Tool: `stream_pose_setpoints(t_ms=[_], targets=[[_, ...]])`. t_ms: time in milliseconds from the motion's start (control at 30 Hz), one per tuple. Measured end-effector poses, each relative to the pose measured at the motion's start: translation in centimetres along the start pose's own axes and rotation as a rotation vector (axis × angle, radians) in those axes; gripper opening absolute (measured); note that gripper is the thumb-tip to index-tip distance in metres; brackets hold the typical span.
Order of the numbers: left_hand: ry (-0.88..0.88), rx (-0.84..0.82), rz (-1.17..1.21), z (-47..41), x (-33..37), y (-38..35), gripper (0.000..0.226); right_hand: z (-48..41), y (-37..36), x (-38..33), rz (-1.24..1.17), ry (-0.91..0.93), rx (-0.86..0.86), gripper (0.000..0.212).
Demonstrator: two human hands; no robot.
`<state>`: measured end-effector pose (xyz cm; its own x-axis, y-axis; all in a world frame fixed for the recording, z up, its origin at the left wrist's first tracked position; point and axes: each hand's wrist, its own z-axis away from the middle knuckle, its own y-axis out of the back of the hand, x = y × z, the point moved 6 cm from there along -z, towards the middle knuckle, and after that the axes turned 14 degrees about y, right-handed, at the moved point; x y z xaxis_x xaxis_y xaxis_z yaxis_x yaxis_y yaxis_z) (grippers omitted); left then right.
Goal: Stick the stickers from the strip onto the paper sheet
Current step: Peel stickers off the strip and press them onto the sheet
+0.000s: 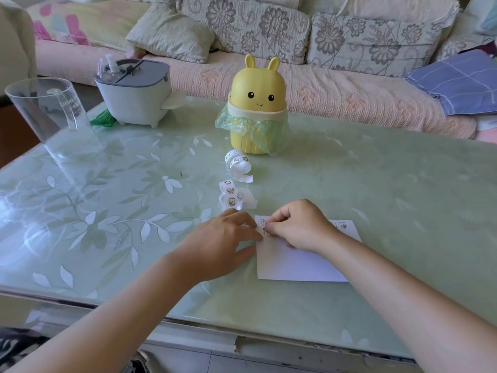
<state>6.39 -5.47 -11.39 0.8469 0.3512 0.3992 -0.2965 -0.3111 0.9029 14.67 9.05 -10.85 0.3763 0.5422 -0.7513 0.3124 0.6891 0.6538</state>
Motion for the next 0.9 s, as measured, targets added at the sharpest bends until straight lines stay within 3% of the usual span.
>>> stream_pose_setpoints(t_ms=[367,600,733,900], targets=[[0.004,0.015,0.003,0.1,0.3,0.0,0.03,-0.7,-0.2,-0.7,0.209,-0.06,-0.017,0.012],[0.022,0.014,-0.03,0.1,0.3,-0.4,0.038,-1.0,0.2,-2.3,0.517,-0.056,-0.058,0.008],[0.01,0.051,-0.064,0.2,0.5,-0.4,0.043,-0.8,0.9,-2.6,0.687,0.009,-0.002,0.033],[-0.037,0.09,-0.151,0.3,1.0,-0.5,0.036,0.5,1.1,-1.0,0.483,0.064,0.043,0.029]])
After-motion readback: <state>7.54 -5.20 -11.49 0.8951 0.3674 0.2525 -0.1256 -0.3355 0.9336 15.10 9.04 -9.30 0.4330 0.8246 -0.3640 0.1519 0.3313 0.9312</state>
